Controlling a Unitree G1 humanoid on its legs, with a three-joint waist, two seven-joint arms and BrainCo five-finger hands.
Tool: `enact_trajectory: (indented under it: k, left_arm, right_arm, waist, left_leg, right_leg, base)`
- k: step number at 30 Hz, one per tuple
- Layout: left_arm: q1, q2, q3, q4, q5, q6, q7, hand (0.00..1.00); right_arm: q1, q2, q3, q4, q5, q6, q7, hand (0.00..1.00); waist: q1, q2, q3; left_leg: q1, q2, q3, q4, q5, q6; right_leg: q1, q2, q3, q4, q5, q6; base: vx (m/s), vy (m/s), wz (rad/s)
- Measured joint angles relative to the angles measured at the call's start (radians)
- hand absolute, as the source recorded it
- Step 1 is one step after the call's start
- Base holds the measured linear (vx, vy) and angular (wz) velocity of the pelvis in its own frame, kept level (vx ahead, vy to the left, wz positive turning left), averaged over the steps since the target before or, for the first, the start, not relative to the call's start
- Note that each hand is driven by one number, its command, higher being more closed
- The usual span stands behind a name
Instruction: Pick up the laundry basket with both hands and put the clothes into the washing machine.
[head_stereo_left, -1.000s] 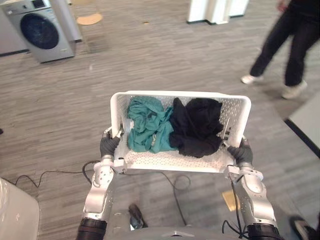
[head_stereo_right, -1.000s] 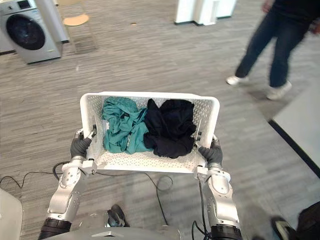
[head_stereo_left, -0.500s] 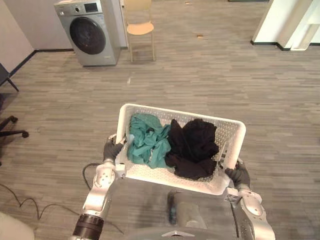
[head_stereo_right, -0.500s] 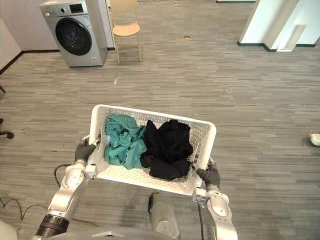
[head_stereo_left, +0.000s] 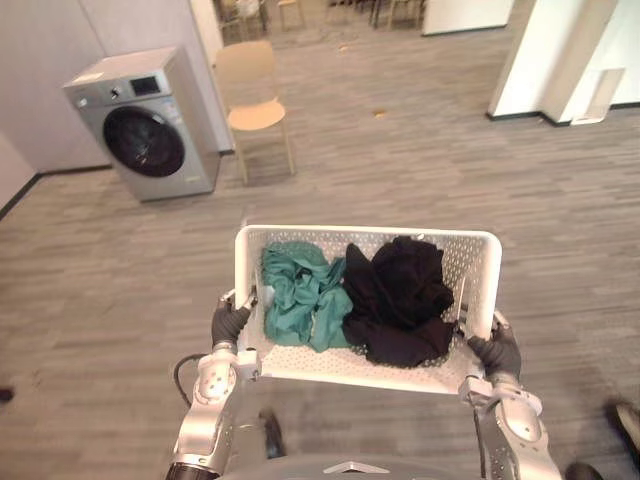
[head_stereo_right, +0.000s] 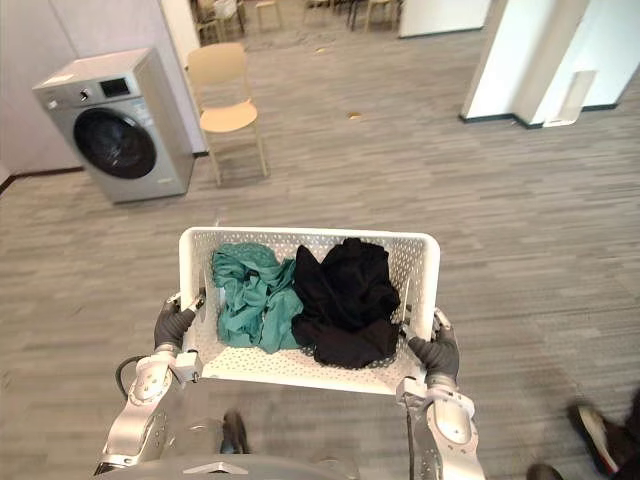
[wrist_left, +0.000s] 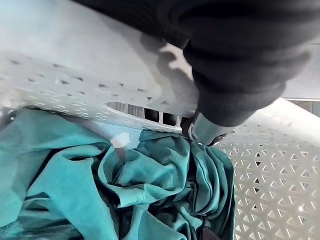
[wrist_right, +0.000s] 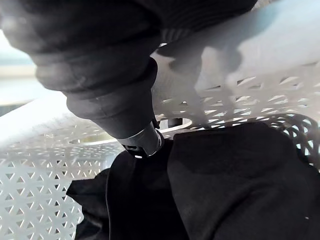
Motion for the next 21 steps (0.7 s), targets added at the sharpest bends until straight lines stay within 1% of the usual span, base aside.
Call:
enact_trajectory:
  k: [1,2,3,4,5,6,7,8,9,10,11,12,13,14,15,16,17,18,19,20,21]
  left_arm:
    - [0.000,0.003,-0.030,0.000,0.029,0.008,-0.003,1.00]
    - [-0.004,0.011,-0.034,-0.004,0.040,0.005,-0.005,1.00]
    - [-0.019,0.019,-0.024,-0.001,0.044,0.005,-0.006,1.00]
    - [-0.030,0.028,-0.020,0.003,0.040,0.005,-0.006,1.00]
    - [-0.033,0.029,-0.020,0.007,0.039,0.005,-0.006,1.00]
    - [-0.039,0.028,-0.024,0.015,0.030,0.005,-0.006,1.00]
    - [-0.047,0.027,-0.025,0.024,0.025,0.005,-0.007,1.00]
    - [-0.086,0.028,-0.025,0.053,0.019,0.005,-0.012,1.00]
    - [-0.105,0.029,-0.024,0.063,0.018,0.005,-0.012,1.00]
    - [-0.111,0.030,-0.022,0.064,0.013,0.004,-0.012,1.00]
    - [-0.122,0.031,-0.020,0.084,0.009,-0.011,-0.014,1.00]
    - [-0.121,0.003,-0.020,0.105,0.010,-0.013,-0.011,1.00]
    - [-0.116,-0.009,-0.018,0.107,0.012,-0.012,-0.009,1.00]
    - [-0.113,-0.018,-0.009,0.108,0.011,-0.010,-0.009,1.00]
    - [-0.107,-0.028,0.013,0.107,0.007,-0.011,-0.010,1.00]
    - [-0.098,-0.028,0.022,0.106,-0.016,-0.011,-0.010,1.00]
    - [-0.090,-0.028,0.028,0.100,-0.028,-0.011,-0.010,1.00]
    - [-0.067,-0.027,0.036,0.079,-0.039,-0.011,-0.010,1.00]
    - [-0.048,-0.027,0.046,0.054,-0.049,-0.012,-0.010,1.00]
    - [-0.044,-0.027,0.049,0.043,-0.050,-0.014,-0.010,1.00]
    - [-0.044,-0.028,0.056,0.025,-0.050,-0.016,-0.010,1.00]
  right_arm:
    - [0.001,-0.001,-0.009,0.067,-0.002,0.005,0.000,1.00]
    - [-0.002,0.002,-0.012,0.081,-0.009,0.008,0.002,1.00]
    - [-0.008,0.012,-0.014,0.081,-0.031,0.008,0.013,1.00]
    - [-0.019,0.018,-0.017,0.080,-0.034,0.008,0.018,1.00]
    - [-0.020,0.016,-0.021,0.080,-0.035,0.008,0.021,1.00]
    - [-0.023,0.013,-0.031,0.076,-0.037,0.008,0.030,1.00]
    - [-0.024,0.013,-0.037,0.076,-0.037,0.008,0.032,1.00]
    - [-0.022,0.012,-0.039,0.073,-0.037,0.008,0.032,1.00]
    - [-0.021,0.010,-0.038,0.059,-0.037,0.008,0.031,1.00]
    - [-0.018,0.008,-0.035,0.043,-0.037,0.008,0.031,1.00]
    - [-0.013,-0.002,-0.028,0.033,-0.037,0.006,0.031,1.00]
    - [-0.017,-0.021,-0.028,0.035,-0.037,0.014,0.031,1.00]
    - [-0.016,-0.029,-0.029,0.027,-0.037,0.018,0.031,1.00]
    - [-0.015,-0.035,-0.030,0.006,-0.034,0.022,0.030,1.00]
    - [-0.019,-0.034,-0.017,-0.018,-0.028,0.021,0.029,1.00]
    - [-0.029,-0.032,-0.012,-0.026,-0.017,0.021,0.027,1.00]
    - [-0.036,-0.031,-0.007,-0.033,-0.016,0.020,0.021,1.00]
    - [-0.036,-0.031,0.004,-0.047,-0.015,0.016,0.014,1.00]
    - [-0.036,-0.034,0.017,-0.056,0.002,0.007,0.013,1.00]
    - [-0.038,-0.040,0.022,-0.066,0.006,0.007,0.013,1.00]
    - [-0.045,-0.046,0.027,-0.078,0.010,0.007,0.017,1.00]
  waist:
    - [-0.020,0.009,-0.010]
    - [-0.025,0.020,-0.013]
    - [-0.024,0.028,-0.008]
    - [-0.029,0.048,0.007]
    - [-0.029,0.059,0.015]
    - [-0.031,0.089,0.034]
    - [-0.033,0.103,0.041]
    - [-0.049,0.104,0.044]
    - [-0.057,0.096,0.045]
    - [-0.061,0.086,0.043]
    - [-0.072,0.058,0.040]
    - [-0.081,0.076,0.048]
    - [-0.076,0.105,0.046]
    - [-0.068,0.135,0.044]
    - [-0.042,0.146,0.043]
    - [-0.017,0.138,0.051]
    - [-0.012,0.131,0.065]
    - [-0.003,0.120,0.074]
    - [0.010,0.109,0.076]
    - [0.019,0.107,0.077]
    - [0.027,0.109,0.078]
  left_leg:
    - [0.062,-0.025,-0.029,-0.038,-0.040,0.001]
    - [0.086,-0.027,-0.035,-0.061,-0.054,0.002]
    - [0.123,-0.026,-0.043,-0.106,-0.077,-0.003]
    - [0.187,-0.016,-0.044,-0.167,-0.084,-0.016]
    - [0.230,-0.011,-0.045,-0.201,-0.086,-0.018]
    - [0.319,0.006,-0.049,-0.274,-0.084,-0.021]
    - [0.352,0.016,-0.050,-0.293,-0.084,-0.021]
    - [0.411,0.022,-0.051,-0.301,-0.090,-0.038]
    - [0.446,0.022,-0.050,-0.294,-0.117,-0.089]
    - [0.471,0.024,-0.051,-0.275,-0.147,-0.135]
    - [0.505,0.035,-0.068,-0.165,-0.213,-0.154]
    - [0.471,0.110,-0.073,0.058,-0.215,-0.134]
    - [0.424,0.171,-0.069,0.205,-0.170,-0.106]
    - [0.336,0.265,-0.058,0.418,-0.016,-0.038]
    - [0.251,0.374,-0.023,0.648,0.102,0.009]
    - [0.188,0.421,0.001,0.805,0.093,0.014]
    - [0.157,0.434,0.019,0.857,0.082,0.018]
    - [0.109,0.430,0.052,0.881,0.046,0.015]
    - [0.057,0.394,0.096,0.818,-0.002,0.001]
    - [0.031,0.367,0.116,0.756,-0.024,-0.011]
    - [-0.021,0.311,0.147,0.589,-0.061,-0.034]
  right_leg:
    - [-0.026,-0.024,-0.014,0.019,0.299,-0.032]
    - [-0.069,-0.026,-0.021,0.057,0.215,-0.048]
    - [-0.192,-0.017,-0.044,0.112,-0.043,-0.083]
    - [-0.277,0.007,-0.092,0.045,-0.160,-0.091]
    - [-0.312,0.024,-0.120,-0.014,-0.195,-0.094]
    - [-0.360,0.068,-0.168,-0.178,-0.220,-0.098]
    - [-0.373,0.092,-0.180,-0.300,-0.213,-0.096]
    - [-0.380,0.130,-0.176,-0.662,-0.132,-0.068]
    - [-0.380,0.143,-0.162,-0.814,-0.058,-0.061]
    - [-0.384,0.146,-0.149,-0.881,-0.007,-0.064]
    - [-0.401,0.148,-0.073,-0.799,0.119,-0.098]
    - [-0.408,0.170,-0.079,-0.622,0.052,-0.112]
    - [-0.389,0.180,-0.103,-0.584,0.008,-0.117]
    - [-0.361,0.206,-0.123,-0.540,-0.054,-0.145]
    - [-0.314,0.246,-0.125,-0.520,-0.114,-0.171]
    - [-0.246,0.266,-0.119,-0.533,-0.151,-0.184]
    - [-0.193,0.275,-0.113,-0.556,-0.168,-0.187]
    - [-0.108,0.277,-0.103,-0.609,-0.192,-0.189]
    - [-0.047,0.275,-0.079,-0.665,-0.216,-0.196]
    - [-0.023,0.272,-0.069,-0.688,-0.225,-0.192]
    - [0.017,0.264,-0.057,-0.720,-0.244,-0.185]
  base:
    - [0.97,0.199,0.54]
    - [0.80,0.148,0.31]
    - [0.90,0.135,0.04]
    - [0.74,0.093,-0.07]
    - [0.89,0.060,-0.12]
    - [0.60,0.009,-0.07]
    - [0.92,-0.053,0.25]
    - [0.78,-0.083,0.48]
    - [0.79,-0.104,0.55]
    - [0.69,-0.152,0.53]
    - [0.86,-0.278,0.56]
    - [0.84,-0.304,0.48]
    - [0.65,-0.220,0.26]
    - [0.77,-0.179,-0.15]
    - [0.91,-0.195,-0.45]
    - [0.89,-0.215,-0.55]
    - [0.69,-0.148,-0.43]
    - [0.64,-0.100,-0.29]
    - [0.63,-0.068,-0.32]
    - [0.59,-0.029,-0.34]
    - [0.59,0.010,-0.21]
